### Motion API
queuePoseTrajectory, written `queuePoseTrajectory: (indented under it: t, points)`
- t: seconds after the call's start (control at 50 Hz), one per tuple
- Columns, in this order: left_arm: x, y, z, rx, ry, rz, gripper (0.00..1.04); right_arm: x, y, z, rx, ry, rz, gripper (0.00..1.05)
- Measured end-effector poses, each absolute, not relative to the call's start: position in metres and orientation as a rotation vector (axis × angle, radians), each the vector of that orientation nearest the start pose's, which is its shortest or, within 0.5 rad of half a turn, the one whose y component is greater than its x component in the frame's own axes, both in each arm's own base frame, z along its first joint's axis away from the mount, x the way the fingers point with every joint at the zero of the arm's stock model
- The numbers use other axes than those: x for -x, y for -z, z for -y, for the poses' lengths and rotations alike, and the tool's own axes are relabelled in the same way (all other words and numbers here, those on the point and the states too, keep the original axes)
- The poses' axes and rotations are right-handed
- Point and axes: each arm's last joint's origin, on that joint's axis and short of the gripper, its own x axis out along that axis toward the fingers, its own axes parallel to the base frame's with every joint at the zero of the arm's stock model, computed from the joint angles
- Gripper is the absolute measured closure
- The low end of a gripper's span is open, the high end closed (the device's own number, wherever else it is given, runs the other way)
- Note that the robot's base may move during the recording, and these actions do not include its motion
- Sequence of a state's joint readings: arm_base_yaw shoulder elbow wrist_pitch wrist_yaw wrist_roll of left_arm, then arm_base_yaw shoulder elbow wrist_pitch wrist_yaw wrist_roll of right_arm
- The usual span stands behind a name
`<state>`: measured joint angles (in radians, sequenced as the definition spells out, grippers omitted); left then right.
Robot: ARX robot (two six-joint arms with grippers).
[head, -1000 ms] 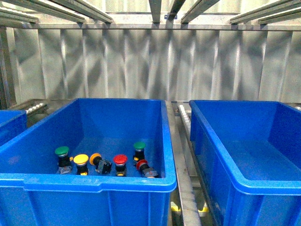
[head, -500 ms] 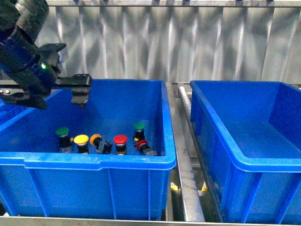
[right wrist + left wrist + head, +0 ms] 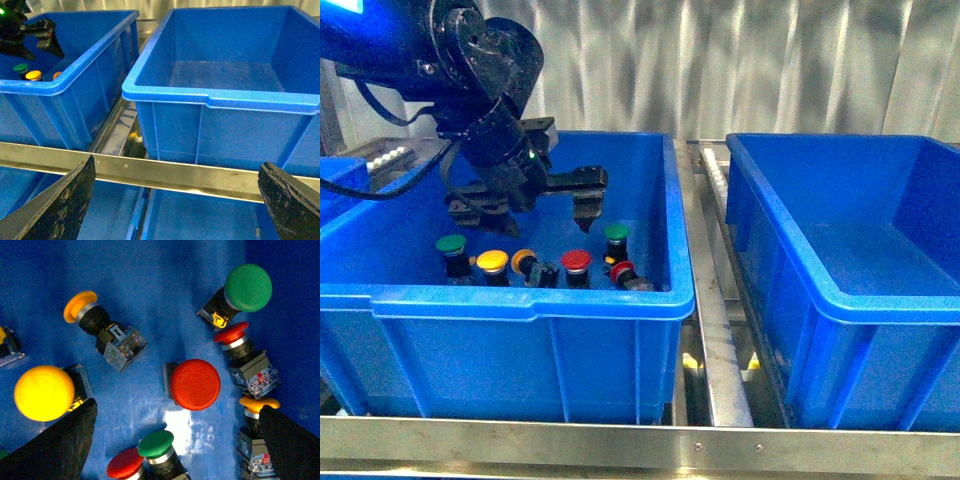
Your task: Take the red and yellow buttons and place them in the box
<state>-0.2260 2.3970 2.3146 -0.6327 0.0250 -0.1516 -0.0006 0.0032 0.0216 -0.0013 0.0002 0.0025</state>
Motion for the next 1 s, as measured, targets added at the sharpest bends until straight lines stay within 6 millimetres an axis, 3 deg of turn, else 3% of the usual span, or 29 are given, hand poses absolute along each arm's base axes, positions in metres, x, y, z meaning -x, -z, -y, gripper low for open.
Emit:
queuePoseTrajectory:
  t: [0.32,1.0]
  points:
    - [-0.543,-0.238,0.127,0.114,0.197,-0.759,0.08,-0.097,-0.17,0.0,-0.002,0.001,0.017,0.07]
    - [-0.554,-0.211,0.144,0.092,0.228,-0.82,0.08,-0.097,-0.17,0.0,-0.003,0.001,0.017,0.07]
